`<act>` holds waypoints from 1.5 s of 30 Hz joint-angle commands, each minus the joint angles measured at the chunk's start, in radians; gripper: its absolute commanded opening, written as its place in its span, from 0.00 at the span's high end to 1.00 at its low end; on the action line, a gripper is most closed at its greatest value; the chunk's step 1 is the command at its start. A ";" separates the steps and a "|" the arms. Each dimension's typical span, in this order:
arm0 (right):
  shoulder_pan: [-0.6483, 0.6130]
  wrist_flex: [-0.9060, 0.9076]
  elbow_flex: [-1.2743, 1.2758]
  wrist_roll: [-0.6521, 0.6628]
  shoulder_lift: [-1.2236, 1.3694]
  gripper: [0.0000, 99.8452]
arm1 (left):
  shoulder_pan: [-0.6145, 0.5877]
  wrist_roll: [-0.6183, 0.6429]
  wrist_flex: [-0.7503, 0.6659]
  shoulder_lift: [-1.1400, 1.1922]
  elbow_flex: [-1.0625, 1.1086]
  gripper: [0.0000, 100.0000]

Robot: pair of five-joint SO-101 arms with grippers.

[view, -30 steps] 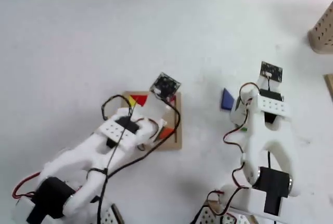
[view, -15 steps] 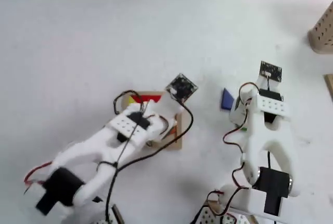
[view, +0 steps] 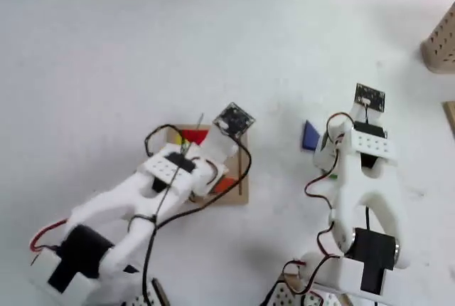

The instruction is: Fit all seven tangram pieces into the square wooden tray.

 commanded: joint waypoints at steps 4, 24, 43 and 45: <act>-0.005 -0.005 -0.034 0.009 -0.005 0.84 | -0.036 -0.009 0.005 -0.213 0.149 0.98; -0.008 -0.008 -0.034 0.009 -0.004 0.84 | 0.008 0.147 0.008 -0.415 0.135 0.98; -0.004 -0.007 -0.034 0.009 -0.004 0.84 | 0.315 0.158 -0.043 -0.177 0.107 0.98; -0.004 -0.005 -0.034 0.009 -0.005 0.84 | 0.315 0.158 -0.034 -0.116 0.058 0.98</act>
